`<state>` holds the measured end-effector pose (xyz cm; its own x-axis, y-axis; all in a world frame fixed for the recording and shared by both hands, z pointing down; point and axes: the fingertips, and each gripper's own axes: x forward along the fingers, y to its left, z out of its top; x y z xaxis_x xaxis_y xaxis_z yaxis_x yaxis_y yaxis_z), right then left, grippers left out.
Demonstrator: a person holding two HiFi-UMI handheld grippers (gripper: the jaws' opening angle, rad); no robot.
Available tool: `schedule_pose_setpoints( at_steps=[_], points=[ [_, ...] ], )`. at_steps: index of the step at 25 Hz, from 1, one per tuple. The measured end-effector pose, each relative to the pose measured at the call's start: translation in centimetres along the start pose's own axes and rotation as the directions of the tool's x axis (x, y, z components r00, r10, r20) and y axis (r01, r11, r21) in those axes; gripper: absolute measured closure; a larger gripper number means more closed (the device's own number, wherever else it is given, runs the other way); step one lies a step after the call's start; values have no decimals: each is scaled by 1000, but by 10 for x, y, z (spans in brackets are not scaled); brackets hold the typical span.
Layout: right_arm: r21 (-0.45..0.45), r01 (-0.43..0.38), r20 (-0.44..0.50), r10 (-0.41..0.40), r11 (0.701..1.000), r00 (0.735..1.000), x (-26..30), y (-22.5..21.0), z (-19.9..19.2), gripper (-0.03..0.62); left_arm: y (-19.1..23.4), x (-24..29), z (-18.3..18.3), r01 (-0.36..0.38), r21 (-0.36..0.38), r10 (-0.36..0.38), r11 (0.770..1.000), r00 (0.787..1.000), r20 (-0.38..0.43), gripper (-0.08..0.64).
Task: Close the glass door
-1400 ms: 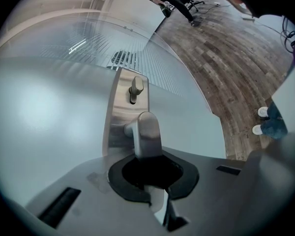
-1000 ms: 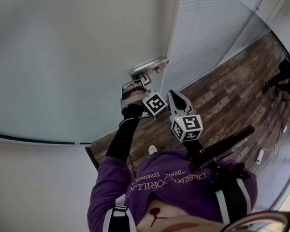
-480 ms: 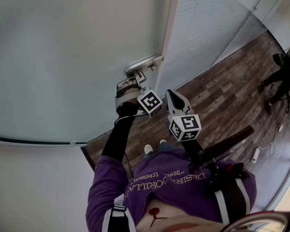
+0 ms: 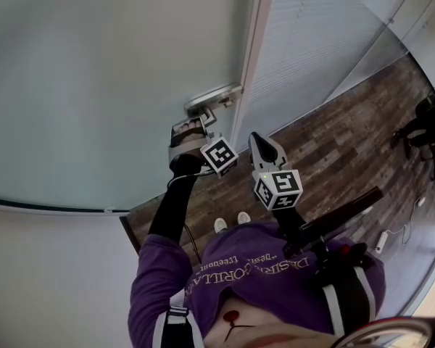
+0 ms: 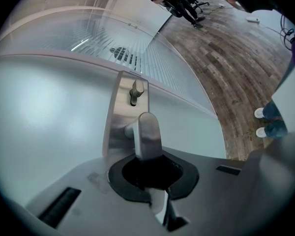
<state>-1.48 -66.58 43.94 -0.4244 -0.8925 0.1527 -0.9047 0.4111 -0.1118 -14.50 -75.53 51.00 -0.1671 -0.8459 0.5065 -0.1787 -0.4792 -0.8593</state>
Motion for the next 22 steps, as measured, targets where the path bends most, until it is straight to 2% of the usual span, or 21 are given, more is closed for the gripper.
schedule_pose_setpoints(
  at_steps=[7, 11, 15, 20, 22],
  points=[
    [1, -7, 0, 7, 1000, 1000, 4, -3, -4, 603, -2, 7, -4, -3, -5, 3, 1000, 1000, 1, 555],
    [4, -10, 4, 10, 1000, 1000, 5, -4, -3, 603, 2, 8, 0, -18, -77, 21, 997, 999, 32, 555],
    [4, -15, 3, 15, 1000, 1000, 8, -7, -6, 603, 2, 8, -16, 2, -14, -3, 1000, 999, -47, 555],
    [3, -18, -3, 19, 1000, 1000, 13, -12, -15, 603, -5, 17, -15, 2, -14, -3, 1000, 999, -52, 555],
    [4, -23, -4, 23, 1000, 1000, 14, -12, -13, 603, -3, 16, -11, 0, -34, -1, 999, 1000, -31, 555]
  ],
)
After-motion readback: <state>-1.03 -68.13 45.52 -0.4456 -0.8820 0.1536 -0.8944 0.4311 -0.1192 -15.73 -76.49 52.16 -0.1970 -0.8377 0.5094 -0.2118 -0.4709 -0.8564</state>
